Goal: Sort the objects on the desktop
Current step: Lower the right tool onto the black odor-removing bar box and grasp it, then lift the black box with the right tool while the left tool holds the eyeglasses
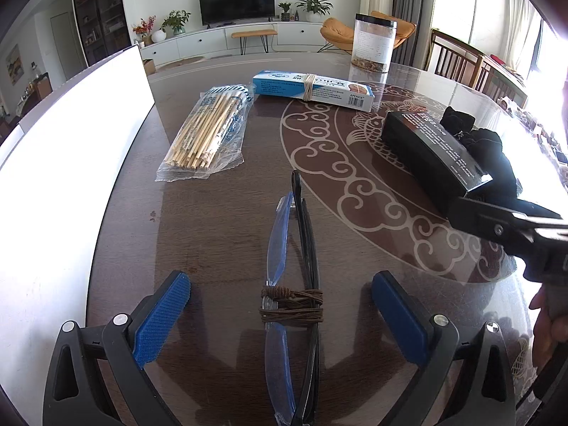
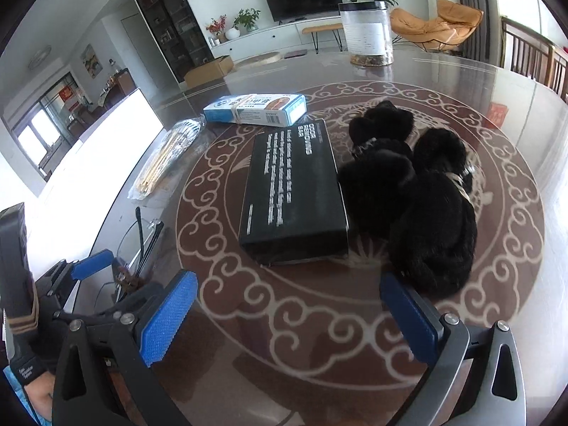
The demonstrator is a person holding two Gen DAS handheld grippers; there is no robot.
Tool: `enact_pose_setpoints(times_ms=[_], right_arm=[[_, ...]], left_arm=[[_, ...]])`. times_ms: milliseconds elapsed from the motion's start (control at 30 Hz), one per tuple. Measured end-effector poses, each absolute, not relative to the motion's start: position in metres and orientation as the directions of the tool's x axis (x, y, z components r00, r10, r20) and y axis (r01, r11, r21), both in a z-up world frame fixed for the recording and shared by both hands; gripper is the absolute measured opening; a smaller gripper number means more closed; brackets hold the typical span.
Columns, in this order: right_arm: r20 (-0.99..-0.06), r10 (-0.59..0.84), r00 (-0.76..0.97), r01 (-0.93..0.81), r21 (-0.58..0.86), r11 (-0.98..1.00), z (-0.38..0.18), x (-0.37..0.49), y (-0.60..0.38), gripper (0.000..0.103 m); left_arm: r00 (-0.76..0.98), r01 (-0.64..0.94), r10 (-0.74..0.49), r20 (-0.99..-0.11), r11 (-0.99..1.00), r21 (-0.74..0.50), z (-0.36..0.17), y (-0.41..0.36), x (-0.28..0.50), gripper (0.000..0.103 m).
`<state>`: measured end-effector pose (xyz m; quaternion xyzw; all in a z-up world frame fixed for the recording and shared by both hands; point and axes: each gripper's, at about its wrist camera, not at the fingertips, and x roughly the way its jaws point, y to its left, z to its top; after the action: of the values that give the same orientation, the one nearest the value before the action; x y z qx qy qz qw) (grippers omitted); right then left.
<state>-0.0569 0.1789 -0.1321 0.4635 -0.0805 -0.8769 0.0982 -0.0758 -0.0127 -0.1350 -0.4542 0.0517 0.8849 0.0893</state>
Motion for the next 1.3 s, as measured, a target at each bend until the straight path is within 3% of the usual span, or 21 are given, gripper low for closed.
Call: enact_pose_setpoints(times_ms=[167,200,233,300,467,633,800,933,1033,1300], right_arm=[[-0.825,-0.191,-0.533,0.079,0.176,-0.981,-0.134,-0.098,0.168,0.103],[-0.825,-0.177,-0.536,0.09,0.152,-0.984,-0.134,-0.101,0.164,0.096],[-0.831,-0.148,-0.537,0.114,0.102,-0.988,-0.133,-0.103,0.158,0.078],[-0.845,-0.109,-0.523,0.166,0.025,-0.986,-0.132,-0.102,0.148,0.059],[-0.836,-0.14,-0.53,0.193,0.041,-0.98,-0.133,-0.051,0.155,0.059],[-0.818,-0.105,-0.566,0.123,0.042,-0.991,-0.133,0.018,0.166,0.059],[-0.803,-0.075,-0.592,0.06,0.049,-0.997,-0.134,0.035,0.173,0.061],[-0.797,-0.074,-0.6,0.048,0.057,-0.997,-0.136,0.032,0.174,0.084],[-0.791,-0.091,-0.605,0.059,0.069,-0.996,-0.137,0.035,0.171,0.092],[-0.795,-0.097,-0.598,0.077,0.064,-0.995,-0.139,0.035,0.168,0.097]], left_arm=[[-0.571,-0.205,0.111,-0.813,-0.979,0.01,-0.135,-0.013,-0.076,0.103],[-0.571,-0.205,0.111,-0.813,-0.979,0.01,-0.135,-0.013,-0.076,0.103],[-0.571,-0.205,0.111,-0.813,-0.979,0.01,-0.135,-0.013,-0.076,0.103],[-0.571,-0.205,0.111,-0.813,-0.979,0.01,-0.135,-0.013,-0.076,0.103],[-0.571,-0.205,0.111,-0.813,-0.979,0.01,-0.135,-0.013,-0.076,0.103],[-0.571,-0.205,0.111,-0.813,-0.979,0.01,-0.135,-0.013,-0.076,0.103],[-0.571,-0.205,0.111,-0.813,-0.979,0.01,-0.135,-0.013,-0.076,0.103],[-0.571,-0.205,0.111,-0.813,-0.979,0.01,-0.135,-0.013,-0.076,0.103],[-0.572,-0.205,0.111,-0.813,-0.979,0.01,-0.135,-0.013,-0.076,0.103],[-0.572,-0.205,0.111,-0.813,-0.979,0.01,-0.135,-0.013,-0.076,0.103]])
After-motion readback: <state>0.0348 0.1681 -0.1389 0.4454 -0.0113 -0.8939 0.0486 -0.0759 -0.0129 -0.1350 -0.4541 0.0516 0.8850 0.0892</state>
